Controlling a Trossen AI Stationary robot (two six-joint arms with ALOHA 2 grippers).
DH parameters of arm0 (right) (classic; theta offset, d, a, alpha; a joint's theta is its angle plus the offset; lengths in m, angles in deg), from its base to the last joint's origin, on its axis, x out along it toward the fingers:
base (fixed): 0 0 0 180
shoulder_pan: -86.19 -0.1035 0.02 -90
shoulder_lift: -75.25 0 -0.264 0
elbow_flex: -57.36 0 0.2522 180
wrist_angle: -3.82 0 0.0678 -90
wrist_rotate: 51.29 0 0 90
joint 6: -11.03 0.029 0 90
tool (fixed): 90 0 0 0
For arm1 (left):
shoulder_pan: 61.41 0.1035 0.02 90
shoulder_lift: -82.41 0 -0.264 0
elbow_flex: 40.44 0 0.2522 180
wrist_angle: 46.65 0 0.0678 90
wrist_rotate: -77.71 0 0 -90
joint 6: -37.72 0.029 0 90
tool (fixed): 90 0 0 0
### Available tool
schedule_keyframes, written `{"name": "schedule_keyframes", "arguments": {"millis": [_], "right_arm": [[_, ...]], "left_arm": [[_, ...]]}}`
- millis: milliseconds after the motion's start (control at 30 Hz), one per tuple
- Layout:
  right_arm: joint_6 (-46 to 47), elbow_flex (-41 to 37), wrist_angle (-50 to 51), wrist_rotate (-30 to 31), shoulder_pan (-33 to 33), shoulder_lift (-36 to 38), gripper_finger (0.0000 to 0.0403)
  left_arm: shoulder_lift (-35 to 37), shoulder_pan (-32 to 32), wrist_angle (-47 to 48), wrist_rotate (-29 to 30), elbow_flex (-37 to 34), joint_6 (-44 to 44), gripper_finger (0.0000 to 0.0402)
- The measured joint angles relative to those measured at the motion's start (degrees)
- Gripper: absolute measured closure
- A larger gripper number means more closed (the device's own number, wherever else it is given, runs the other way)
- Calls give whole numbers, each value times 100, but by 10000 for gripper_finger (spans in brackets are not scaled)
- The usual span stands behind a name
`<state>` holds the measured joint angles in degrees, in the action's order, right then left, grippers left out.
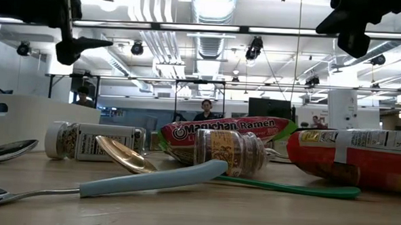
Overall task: Pick & Place Food Item
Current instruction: Put the black seasoning can into the white bin
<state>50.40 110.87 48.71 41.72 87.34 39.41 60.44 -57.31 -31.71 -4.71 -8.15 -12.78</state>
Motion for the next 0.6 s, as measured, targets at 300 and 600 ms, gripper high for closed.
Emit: {"name": "schedule_keyframes", "arguments": {"millis": [300,600], "right_arm": [[43,-1,-34,-316,-2,-212,394],[146,-2,4,-158,0,-579,394]], "left_arm": [[-498,7,-12,34,237,256,12],[-599,7,-13,34,257,254,12]]}}
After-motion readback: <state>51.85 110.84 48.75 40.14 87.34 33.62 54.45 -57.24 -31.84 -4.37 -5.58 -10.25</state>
